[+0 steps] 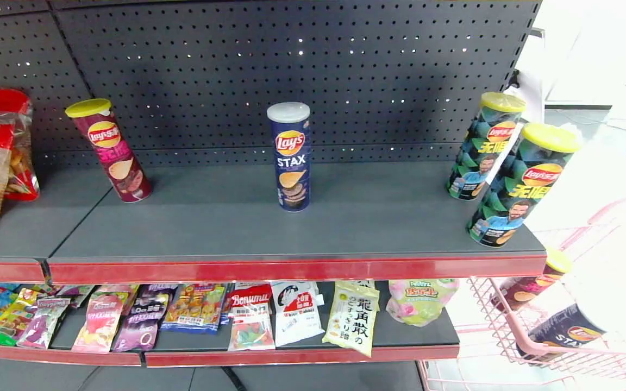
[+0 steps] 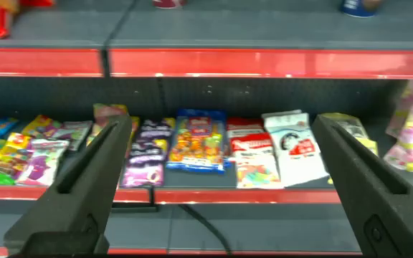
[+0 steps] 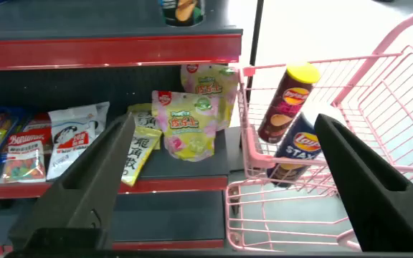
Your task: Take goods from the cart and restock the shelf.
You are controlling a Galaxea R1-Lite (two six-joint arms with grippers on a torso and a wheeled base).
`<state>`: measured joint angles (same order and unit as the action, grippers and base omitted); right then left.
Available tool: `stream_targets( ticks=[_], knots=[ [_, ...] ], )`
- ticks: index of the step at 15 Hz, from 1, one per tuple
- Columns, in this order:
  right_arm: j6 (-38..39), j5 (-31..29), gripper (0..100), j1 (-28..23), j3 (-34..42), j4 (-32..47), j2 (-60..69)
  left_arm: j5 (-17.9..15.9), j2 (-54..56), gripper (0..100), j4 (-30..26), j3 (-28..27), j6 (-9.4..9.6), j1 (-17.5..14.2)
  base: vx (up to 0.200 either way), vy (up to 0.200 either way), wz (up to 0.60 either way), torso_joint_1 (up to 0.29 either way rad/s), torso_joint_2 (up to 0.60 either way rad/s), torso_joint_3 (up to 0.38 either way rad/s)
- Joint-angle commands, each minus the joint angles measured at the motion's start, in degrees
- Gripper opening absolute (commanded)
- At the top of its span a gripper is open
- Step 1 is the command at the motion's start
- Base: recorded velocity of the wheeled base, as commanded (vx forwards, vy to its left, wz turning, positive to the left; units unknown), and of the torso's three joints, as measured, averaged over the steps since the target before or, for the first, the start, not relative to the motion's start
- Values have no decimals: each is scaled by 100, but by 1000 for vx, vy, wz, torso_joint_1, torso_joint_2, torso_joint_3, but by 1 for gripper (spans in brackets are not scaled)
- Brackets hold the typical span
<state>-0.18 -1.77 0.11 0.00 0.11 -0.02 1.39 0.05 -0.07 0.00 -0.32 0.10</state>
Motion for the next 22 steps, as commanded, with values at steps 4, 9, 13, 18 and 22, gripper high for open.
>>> stream_targets(
  ticks=[4, 9, 13, 18, 22],
  knots=[
    [1, 1, 100, 7, 0, -2, -6, 2, -5, 100, -1, 0, -3, -1, 0, -150, 0, -1, 5, 3],
    [1, 1, 100, 7, 0, -2, -6, 10, -5, 100, -1, 0, -3, -1, 0, 0, -120, 0, 1, 0],
    [18, 1, 100, 7, 0, -2, -6, 2, -5, 100, -1, 0, -3, -1, 0, 0, -600, 4, 4, 6],
    [18, -8, 100, 7, 0, -2, -6, 2, -5, 100, -1, 0, -3, -1, 0, 0, -600, 0, 2, 2],
    [18, 1, 100, 7, 0, -2, -6, 10, -5, 100, -1, 0, -3, -1, 0, 0, 0, 0, 0, 0]
  ],
)
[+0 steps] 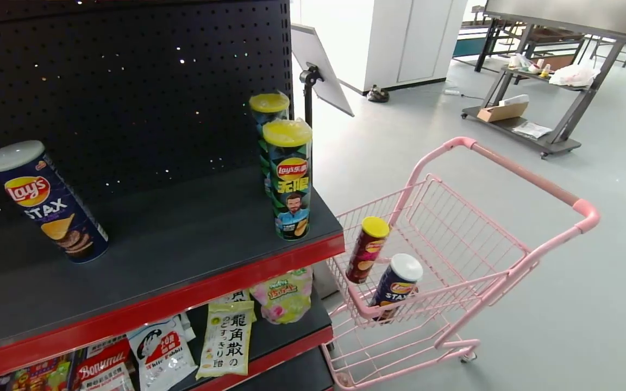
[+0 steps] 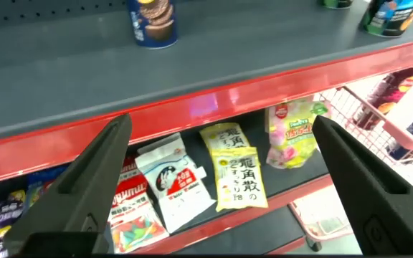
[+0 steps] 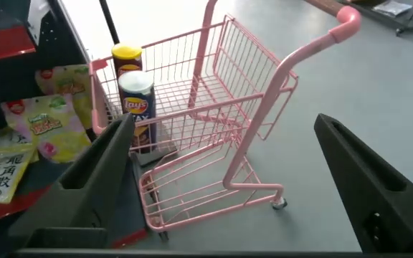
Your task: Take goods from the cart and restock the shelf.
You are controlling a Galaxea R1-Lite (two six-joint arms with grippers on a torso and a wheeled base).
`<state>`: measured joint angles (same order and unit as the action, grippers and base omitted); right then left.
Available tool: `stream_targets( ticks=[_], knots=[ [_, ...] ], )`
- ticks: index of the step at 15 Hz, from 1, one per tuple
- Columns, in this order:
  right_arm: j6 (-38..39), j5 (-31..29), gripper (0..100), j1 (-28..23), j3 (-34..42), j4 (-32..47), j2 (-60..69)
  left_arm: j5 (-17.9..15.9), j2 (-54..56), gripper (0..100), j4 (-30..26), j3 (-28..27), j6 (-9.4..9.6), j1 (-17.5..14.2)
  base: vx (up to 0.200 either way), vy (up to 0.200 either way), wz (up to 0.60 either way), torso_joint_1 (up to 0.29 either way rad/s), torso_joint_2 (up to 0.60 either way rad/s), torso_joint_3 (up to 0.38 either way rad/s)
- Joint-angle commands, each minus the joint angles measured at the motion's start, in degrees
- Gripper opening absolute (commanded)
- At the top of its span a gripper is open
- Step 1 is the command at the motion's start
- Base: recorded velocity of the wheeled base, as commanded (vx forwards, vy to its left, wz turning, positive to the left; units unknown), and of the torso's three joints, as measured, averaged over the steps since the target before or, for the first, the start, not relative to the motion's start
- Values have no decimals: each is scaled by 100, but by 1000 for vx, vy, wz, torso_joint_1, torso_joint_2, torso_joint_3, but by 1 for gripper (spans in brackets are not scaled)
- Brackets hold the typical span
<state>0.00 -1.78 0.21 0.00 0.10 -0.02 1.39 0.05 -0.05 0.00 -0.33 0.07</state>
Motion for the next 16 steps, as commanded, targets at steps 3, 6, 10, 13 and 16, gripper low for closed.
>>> stream_targets(
  ticks=[3, 6, 10, 13, 16],
  knots=[
    [9, 2, 100, -3, 0, -1, -6, 2, -5, 100, -4, 0, -2, 1, 0, 0, 0, -25, 48, 35],
    [18, 2, 100, -3, 0, -1, -6, 2, -5, 100, -4, 0, -2, 1, 0, 0, 0, -134, 334, 188],
    [18, -7, 100, -3, 0, -1, -6, 2, -5, 100, -4, 0, -11, 1, 0, 0, 0, -140, 358, 216],
    [18, -7, 100, -3, 0, -1, 2, 10, -5, 100, -4, 0, -11, 1, 0, 0, 0, -142, 367, 232],
    [18, -7, 100, -3, 0, -1, -6, 10, -5, 100, -4, 0, -11, 1, 0, 0, 0, -147, 406, 256]
  ],
)
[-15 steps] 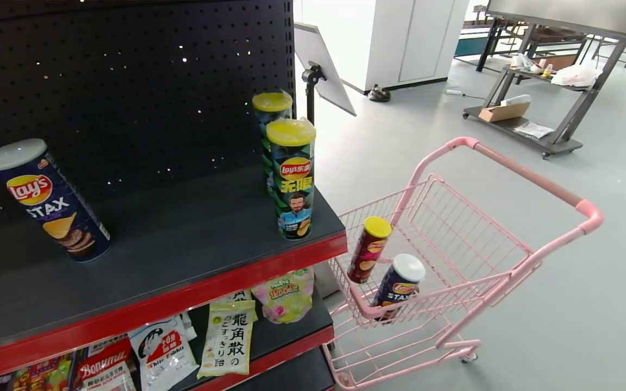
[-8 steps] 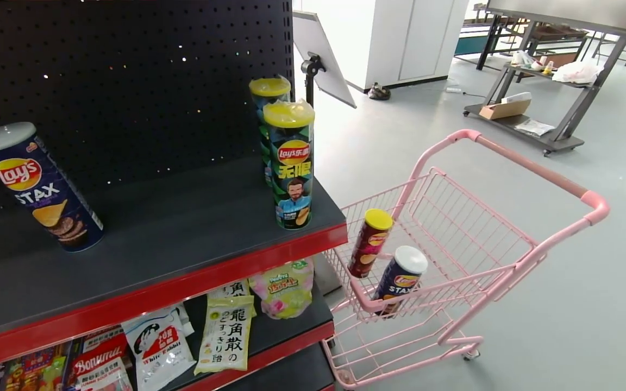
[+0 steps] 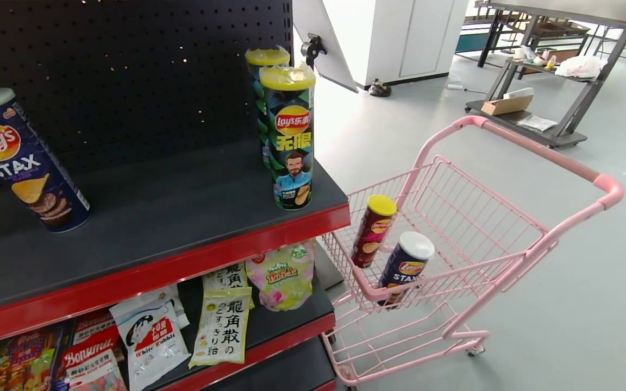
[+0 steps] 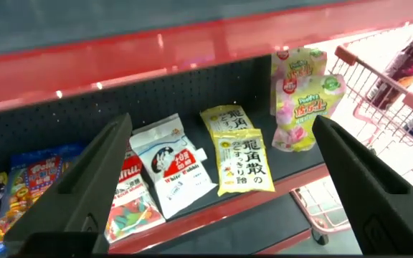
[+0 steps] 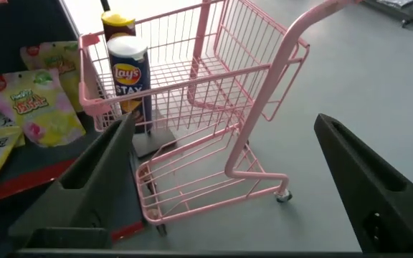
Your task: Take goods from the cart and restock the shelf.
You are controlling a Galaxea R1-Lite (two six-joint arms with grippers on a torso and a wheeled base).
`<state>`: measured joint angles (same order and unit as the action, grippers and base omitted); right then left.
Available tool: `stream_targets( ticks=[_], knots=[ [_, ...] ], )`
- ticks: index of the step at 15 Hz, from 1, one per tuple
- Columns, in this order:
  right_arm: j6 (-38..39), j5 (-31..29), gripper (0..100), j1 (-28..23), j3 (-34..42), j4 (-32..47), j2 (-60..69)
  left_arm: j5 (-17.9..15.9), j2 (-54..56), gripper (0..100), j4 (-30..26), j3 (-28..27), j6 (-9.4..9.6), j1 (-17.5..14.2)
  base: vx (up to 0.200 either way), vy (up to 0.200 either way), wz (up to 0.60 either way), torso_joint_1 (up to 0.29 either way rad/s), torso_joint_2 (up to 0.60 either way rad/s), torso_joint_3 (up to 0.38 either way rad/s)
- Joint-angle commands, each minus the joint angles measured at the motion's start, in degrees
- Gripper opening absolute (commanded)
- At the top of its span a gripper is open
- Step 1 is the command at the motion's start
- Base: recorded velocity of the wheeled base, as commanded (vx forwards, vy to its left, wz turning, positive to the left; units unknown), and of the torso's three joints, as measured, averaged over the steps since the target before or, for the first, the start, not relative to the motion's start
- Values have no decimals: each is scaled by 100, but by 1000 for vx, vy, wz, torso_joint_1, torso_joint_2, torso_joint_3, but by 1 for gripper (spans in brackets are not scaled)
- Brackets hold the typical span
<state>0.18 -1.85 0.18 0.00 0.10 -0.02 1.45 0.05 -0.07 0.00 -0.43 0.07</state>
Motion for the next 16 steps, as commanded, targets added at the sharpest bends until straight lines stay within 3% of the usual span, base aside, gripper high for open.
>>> stream_targets(
  ticks=[1, 12, 16],
  knots=[
    [-1, 1, 100, -1, 0, -1, -6, 4, -5, 100, -1, 0, -1, 1, 0, 0, 0, -173, 496, 325],
    [-45, 10, 100, -1, 0, -1, -6, 4, -5, 100, -1, 0, -1, 1, 0, 0, 0, -149, 523, 370],
    [-141, 89, 100, 8, -18, 8, -85, 4, -5, 100, -1, 0, -1, 1, 0, 0, 0, -26, 119, 94]
  ],
)
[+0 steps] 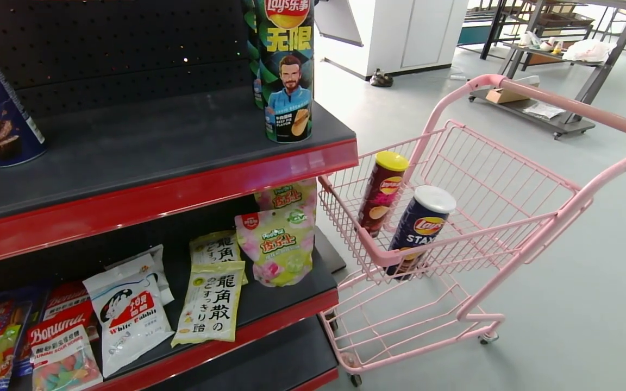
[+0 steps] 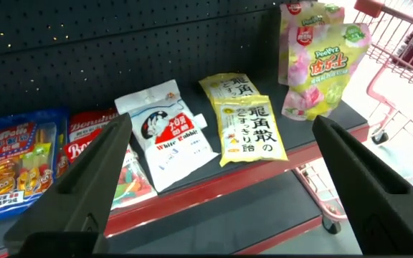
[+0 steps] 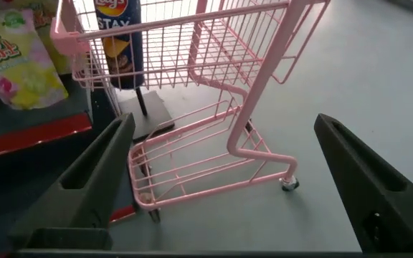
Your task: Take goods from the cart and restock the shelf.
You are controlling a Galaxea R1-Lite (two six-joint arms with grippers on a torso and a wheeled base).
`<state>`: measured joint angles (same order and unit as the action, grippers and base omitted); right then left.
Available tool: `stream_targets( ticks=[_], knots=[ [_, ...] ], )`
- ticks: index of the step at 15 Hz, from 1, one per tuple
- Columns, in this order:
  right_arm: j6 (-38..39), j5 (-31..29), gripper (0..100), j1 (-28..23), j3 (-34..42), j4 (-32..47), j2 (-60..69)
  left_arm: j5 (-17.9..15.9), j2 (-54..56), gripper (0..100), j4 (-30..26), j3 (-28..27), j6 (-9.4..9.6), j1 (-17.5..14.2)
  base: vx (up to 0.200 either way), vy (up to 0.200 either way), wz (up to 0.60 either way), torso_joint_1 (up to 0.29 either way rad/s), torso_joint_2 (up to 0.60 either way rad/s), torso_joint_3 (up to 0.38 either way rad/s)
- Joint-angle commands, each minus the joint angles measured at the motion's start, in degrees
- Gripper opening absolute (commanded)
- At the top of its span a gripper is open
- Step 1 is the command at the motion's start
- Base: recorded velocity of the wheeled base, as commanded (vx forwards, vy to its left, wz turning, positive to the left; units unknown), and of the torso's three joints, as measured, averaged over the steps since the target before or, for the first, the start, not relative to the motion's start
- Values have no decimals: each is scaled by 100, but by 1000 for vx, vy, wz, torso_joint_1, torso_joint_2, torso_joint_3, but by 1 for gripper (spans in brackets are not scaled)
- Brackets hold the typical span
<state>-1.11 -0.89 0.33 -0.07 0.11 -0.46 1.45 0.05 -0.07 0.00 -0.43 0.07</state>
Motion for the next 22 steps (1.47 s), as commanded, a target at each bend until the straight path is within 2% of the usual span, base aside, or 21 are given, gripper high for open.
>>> stream_targets(
  ticks=[1, 2, 3, 4, 5, 7, 9, 14, 16, 22],
  knots=[
    [14, 71, 100, 20, -318, 7, -173, 4, -5, 100, -1, 0, -1, 1, 0, 0, 0, 0, 0, 0],
    [823, 142, 100, 125, -2629, -55, -2775, 4, -5, 100, -1, 0, -1, 1, 0, 0, 0, 0, 0, 0],
    [1482, 203, 100, 152, -3640, -46, -3645, 4, -5, 100, -1, 0, -1, 1, 0, 0, 0, 0, 0, 0],
    [1447, 581, 100, 345, -4528, -46, -4586, -4, -5, 100, -1, 0, -1, 1, 0, 0, 0, 0, 0, 0],
    [840, 880, 100, 582, -4510, -213, -5148, -4, -5, 100, -1, 0, -1, 1, 0, 0, 0, 0, 0, 0],
    [744, 915, 100, 591, -4220, -565, -5658, -4, -5, 100, -1, 0, -1, 1, 0, 0, 0, 0, 0, 0],
    [709, 1003, 100, 784, -3245, -2366, -7187, -4, -5, 100, -1, 0, -1, 1, 0, 0, 0, 0, 0, 0],
    [726, 1065, 100, 1039, -2999, -4564, -9411, -4, -5, 100, -1, 0, 8, 1, 0, 0, 0, 0, 0, 0],
    [717, 1073, 100, 1180, -3025, -4924, -9771, -4, -5, 100, -1, 0, 8, 1, 0, 0, 0, 0, 0, 0],
    [761, 1091, 100, 1347, -3297, -4977, -10175, -4, -5, 100, -1, 0, 8, 1, 0, 0, 0, 0, 0, 0]
  ],
)
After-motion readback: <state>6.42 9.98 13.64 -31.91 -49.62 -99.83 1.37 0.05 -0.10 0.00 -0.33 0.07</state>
